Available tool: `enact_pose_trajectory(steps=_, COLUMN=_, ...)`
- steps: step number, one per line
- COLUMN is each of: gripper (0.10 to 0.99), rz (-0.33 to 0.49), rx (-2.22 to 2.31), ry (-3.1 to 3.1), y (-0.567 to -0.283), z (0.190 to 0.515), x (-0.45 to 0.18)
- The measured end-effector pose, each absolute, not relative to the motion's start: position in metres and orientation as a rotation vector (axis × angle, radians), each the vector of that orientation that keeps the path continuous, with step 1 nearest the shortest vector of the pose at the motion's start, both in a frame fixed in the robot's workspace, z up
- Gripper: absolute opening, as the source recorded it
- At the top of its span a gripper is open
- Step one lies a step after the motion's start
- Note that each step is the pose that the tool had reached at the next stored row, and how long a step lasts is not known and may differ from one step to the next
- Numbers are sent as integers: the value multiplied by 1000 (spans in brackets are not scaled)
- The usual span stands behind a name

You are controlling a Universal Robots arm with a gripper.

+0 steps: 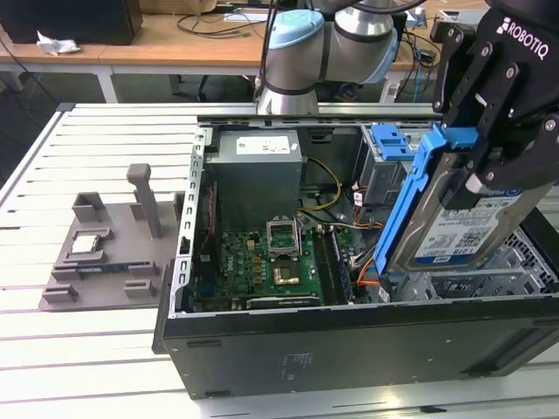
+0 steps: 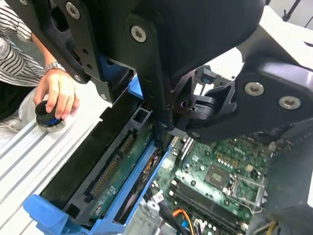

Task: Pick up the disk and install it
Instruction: 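Pick up the disk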

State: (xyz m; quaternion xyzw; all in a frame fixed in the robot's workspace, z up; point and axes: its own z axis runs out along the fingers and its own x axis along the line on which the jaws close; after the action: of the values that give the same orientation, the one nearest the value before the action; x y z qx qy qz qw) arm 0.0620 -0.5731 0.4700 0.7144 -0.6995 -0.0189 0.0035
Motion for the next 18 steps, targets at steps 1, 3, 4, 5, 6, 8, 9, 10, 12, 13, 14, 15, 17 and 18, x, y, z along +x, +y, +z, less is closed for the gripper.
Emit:
enact_pose_trajectory(steps=1, gripper=369, rz=-60, rx=2239, ry=-2192, y=-571, z=470, x=64)
enact_pose_trajectory(steps=3, gripper=369, rz=-61, rx=2239, ry=-2192, y=-565, z=469, x=70)
enact_pose_trajectory(steps=4, gripper=369, rz=-61, rx=2238, ry=-2192, y=-563, z=468, x=73)
enact_pose_trajectory(steps=5, gripper=369, rz=-62, rx=2238, ry=-2191, y=-562, z=467, x=75)
enact_pose_trajectory(steps=6, gripper=369, rz=-62, rx=2238, ry=-2191, y=-560, z=466, x=76)
enact_pose_trajectory(steps=8, gripper=369, rz=-65, rx=2237, ry=-2190, y=-559, z=464, x=81)
enact_pose_trajectory(steps=9, gripper=369, rz=-67, rx=2236, ry=-2189, y=-559, z=463, x=85)
enact_pose_trajectory(steps=10, gripper=369, rz=-70, rx=2234, ry=-2188, y=-558, z=461, x=94)
enact_pose_trajectory(steps=12, gripper=369, rz=-77, rx=2231, ry=-2185, y=-558, z=459, x=111)
enact_pose_trajectory(steps=13, gripper=369, rz=-80, rx=2229, ry=-2183, y=-558, z=458, x=118)
enact_pose_trajectory(steps=14, gripper=369, rz=-81, rx=2229, ry=-2183, y=-557, z=458, x=123)
enact_pose_trajectory(steps=15, gripper=369, rz=-83, rx=2228, ry=-2182, y=-557, z=457, x=128)
enact_pose_trajectory(steps=17, gripper=369, rz=-83, rx=2228, ry=-2182, y=-557, z=457, x=130)
enact_pose_trajectory(steps=18, gripper=369, rz=-83, rx=2227, ry=-2182, y=-557, z=457, x=130)
